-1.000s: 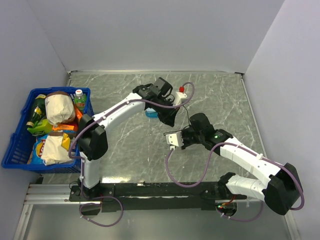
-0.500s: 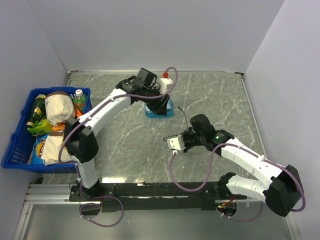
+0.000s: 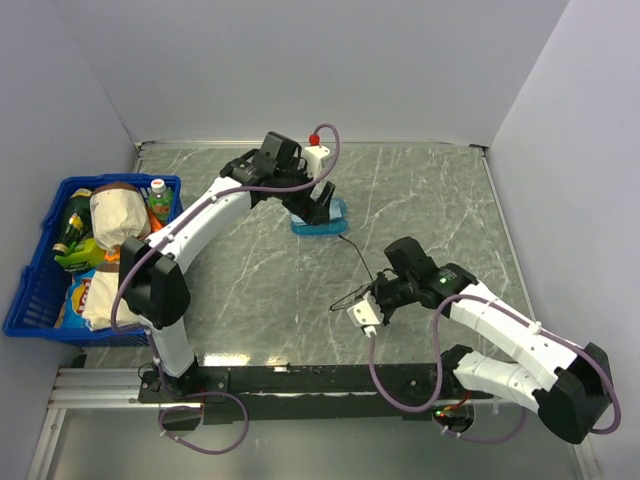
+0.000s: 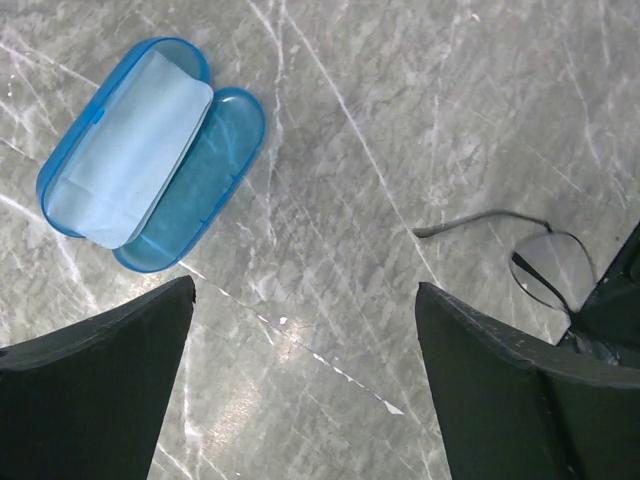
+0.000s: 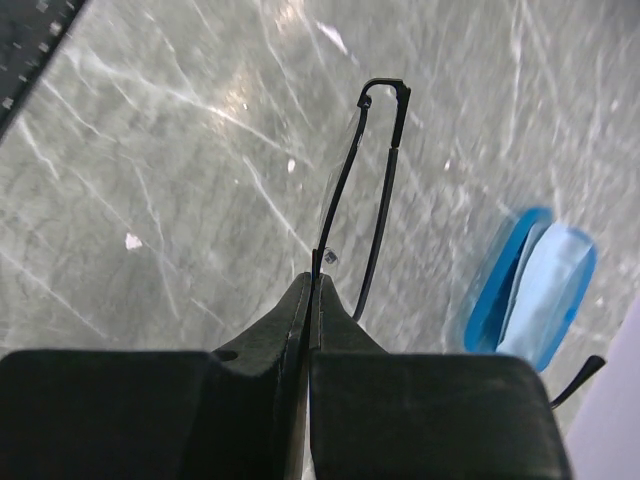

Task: Organize the sunglasses
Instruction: Fold the left temple of the sunglasses with the sunglasses.

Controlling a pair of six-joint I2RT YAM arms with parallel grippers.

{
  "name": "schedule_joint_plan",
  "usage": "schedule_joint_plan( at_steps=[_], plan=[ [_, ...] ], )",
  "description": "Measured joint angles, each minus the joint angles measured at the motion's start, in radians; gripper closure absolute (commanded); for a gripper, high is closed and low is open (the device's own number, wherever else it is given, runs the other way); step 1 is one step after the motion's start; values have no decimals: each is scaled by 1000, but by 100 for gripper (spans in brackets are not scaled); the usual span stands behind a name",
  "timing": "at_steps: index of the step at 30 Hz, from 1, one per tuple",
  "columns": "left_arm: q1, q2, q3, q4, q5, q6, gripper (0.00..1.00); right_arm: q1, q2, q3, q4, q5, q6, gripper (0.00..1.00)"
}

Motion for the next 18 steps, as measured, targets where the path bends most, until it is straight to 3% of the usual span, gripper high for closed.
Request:
schedule_joint_plan(
  at_steps=[8, 18],
  plan=[
    [-3, 92, 26, -5, -32, -3, 1, 43, -19, 0, -35, -53, -48, 100],
    [-93, 171, 47, -50, -74, 13, 12, 74, -13, -22, 25, 6, -37, 100]
  ],
)
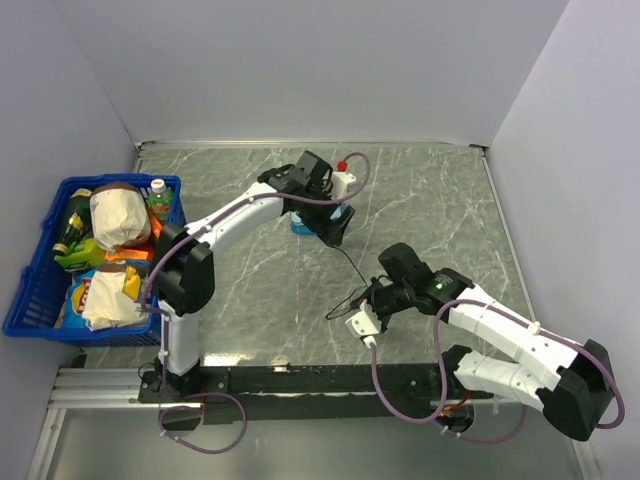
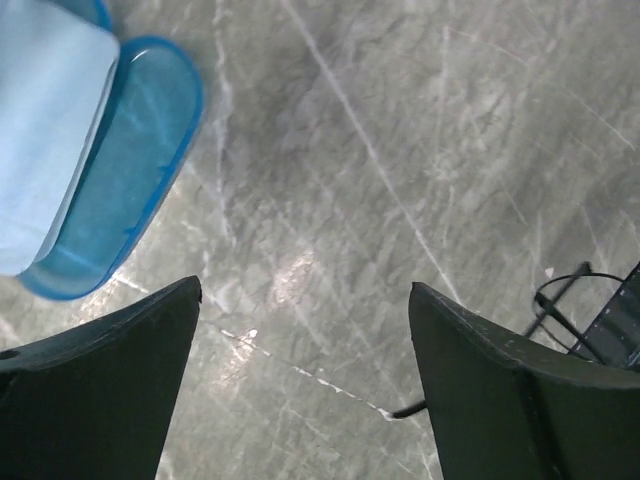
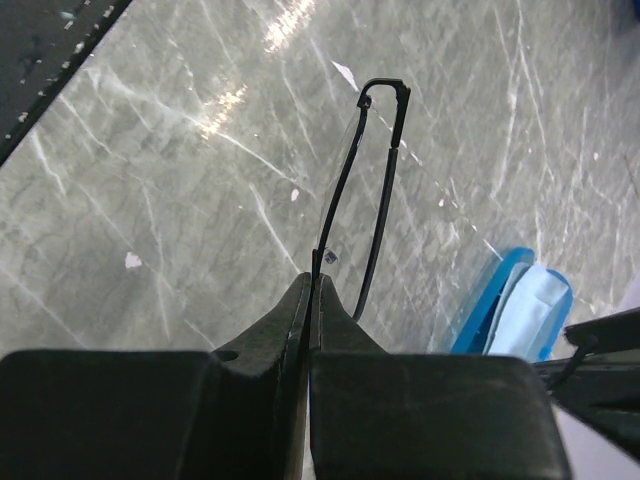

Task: Organize the sunglasses
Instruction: Fold the left temple of the sunglasses with the sunglasses.

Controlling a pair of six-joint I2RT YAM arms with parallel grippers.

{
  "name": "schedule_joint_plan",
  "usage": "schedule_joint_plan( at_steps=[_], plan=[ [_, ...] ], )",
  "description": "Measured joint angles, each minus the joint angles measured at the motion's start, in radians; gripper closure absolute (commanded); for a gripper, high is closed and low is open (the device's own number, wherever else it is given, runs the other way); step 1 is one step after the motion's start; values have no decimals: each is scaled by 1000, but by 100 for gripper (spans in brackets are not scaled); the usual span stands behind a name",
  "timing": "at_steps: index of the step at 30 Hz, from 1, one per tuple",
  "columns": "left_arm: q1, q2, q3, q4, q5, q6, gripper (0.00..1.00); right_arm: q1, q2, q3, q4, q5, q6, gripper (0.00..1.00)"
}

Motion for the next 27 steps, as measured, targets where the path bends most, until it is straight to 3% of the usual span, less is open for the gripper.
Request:
schedule_joint_plan(
  at_steps=[4, 8, 13, 17, 24, 27],
  plan=[
    [-24, 3, 25, -9, 1, 14, 22, 0, 1, 0, 13, 9, 11, 100],
    [-25, 4, 36, -12, 1, 21, 38, 0, 3, 0, 28, 21, 19, 100],
    [-26, 8, 36, -25, 1, 32, 47, 0, 3, -13, 64, 46, 39, 100],
    [-29, 11, 36, -30, 2, 40, 67, 0, 4, -17, 86, 63, 53, 100],
    [-36, 12, 36, -32, 4, 47, 71, 0, 18, -18, 121, 88, 90, 100],
    [-37, 12, 36, -33, 5, 48, 80, 0, 19, -18, 133, 97, 104, 100]
  ],
)
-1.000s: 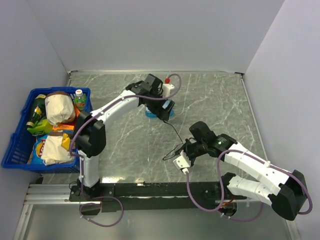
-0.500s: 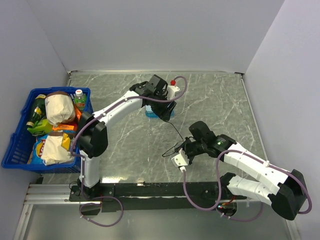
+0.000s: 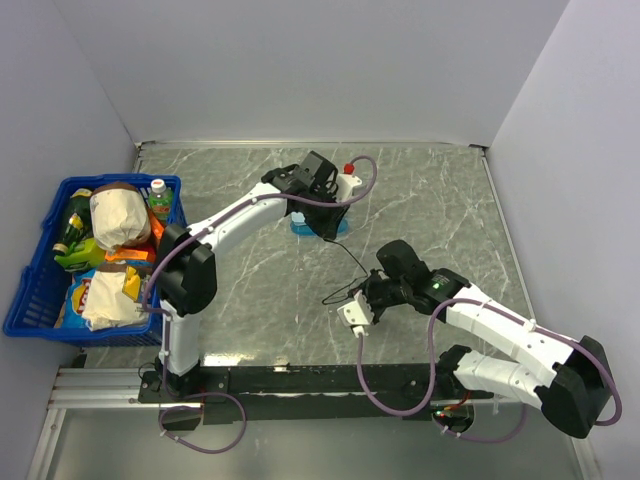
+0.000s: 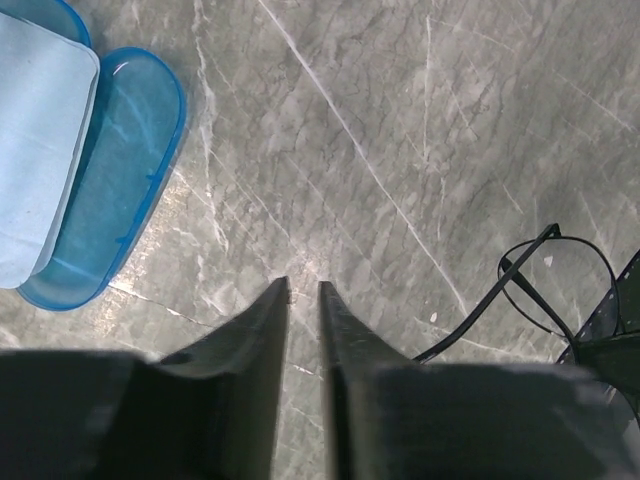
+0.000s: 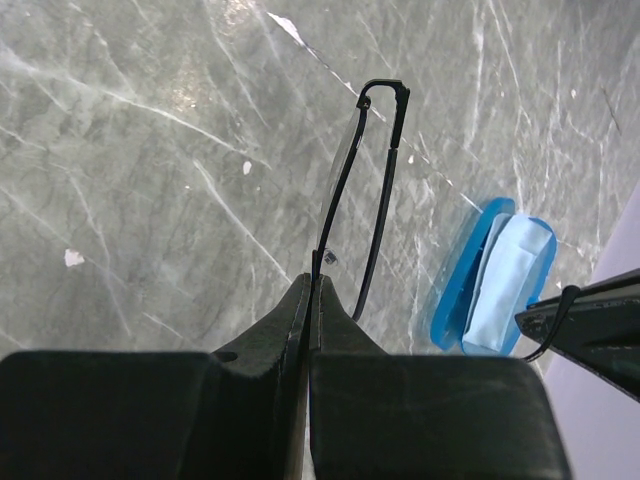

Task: Organize the sunglasses
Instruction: Fold the left temple of the sunglasses with the sunglasses.

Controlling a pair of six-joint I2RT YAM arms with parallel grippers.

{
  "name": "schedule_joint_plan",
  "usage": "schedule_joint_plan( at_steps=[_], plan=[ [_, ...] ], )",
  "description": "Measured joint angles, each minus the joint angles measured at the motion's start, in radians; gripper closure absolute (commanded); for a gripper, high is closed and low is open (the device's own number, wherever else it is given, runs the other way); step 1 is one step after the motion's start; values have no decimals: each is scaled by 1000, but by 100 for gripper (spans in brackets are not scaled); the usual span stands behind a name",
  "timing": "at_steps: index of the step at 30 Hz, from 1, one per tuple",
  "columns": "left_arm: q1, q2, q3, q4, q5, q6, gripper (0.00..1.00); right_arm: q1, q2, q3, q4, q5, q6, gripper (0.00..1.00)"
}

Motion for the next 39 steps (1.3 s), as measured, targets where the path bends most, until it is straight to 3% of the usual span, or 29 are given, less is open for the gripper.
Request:
schedule_joint_plan(
  at_steps=[12, 39],
  plan=[
    [-19, 6, 1, -22, 16, 18, 89, 0, 15, 0, 72, 47, 70, 100],
    [-29, 35, 20, -59, 41, 34, 90, -23, 24, 0, 105, 64, 153, 100]
  ],
)
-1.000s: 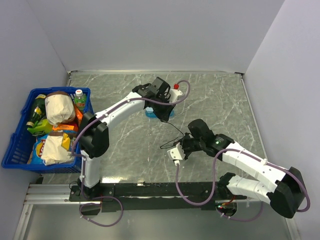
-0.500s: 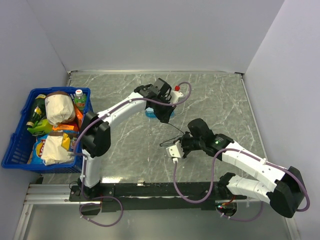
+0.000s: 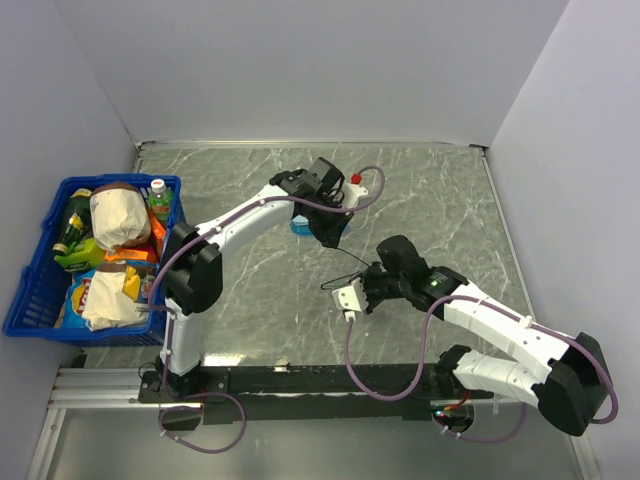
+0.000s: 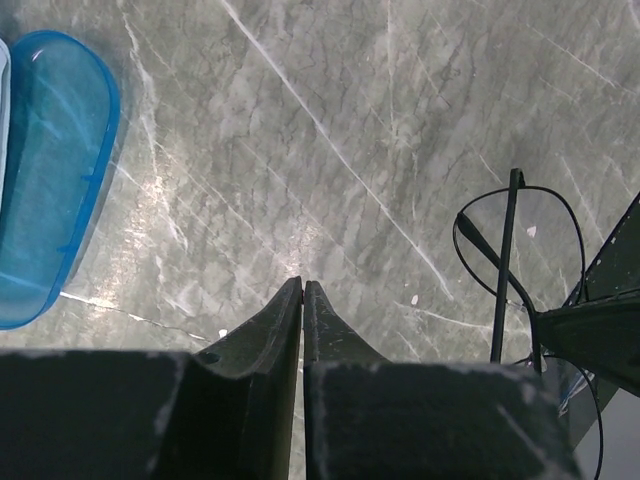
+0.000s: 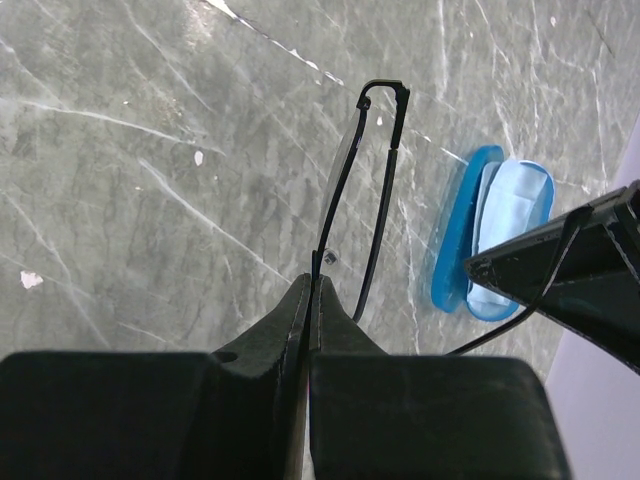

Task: Organize the sunglasses
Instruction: Fold the left temple of the sunglasses with the sunglasses.

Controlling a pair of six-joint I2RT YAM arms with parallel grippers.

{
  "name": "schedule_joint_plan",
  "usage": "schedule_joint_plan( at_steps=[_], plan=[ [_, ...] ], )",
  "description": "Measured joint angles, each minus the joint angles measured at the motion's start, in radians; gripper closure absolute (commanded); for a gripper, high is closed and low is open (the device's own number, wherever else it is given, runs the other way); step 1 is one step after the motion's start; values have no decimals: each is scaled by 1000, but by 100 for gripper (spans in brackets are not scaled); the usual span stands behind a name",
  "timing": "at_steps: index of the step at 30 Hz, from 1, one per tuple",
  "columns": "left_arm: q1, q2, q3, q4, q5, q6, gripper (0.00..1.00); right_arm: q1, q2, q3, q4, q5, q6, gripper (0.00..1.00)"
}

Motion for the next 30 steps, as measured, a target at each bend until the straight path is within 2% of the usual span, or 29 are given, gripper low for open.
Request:
schedule_joint_plan(
  at_steps=[12, 30],
  plan=[
    [-25, 0, 13, -23, 32, 24, 94, -26, 0, 0, 21, -2, 48, 100],
    [-36, 2, 21, -47, 54, 37, 95, -40, 7, 0, 65, 15, 76, 100]
  ],
)
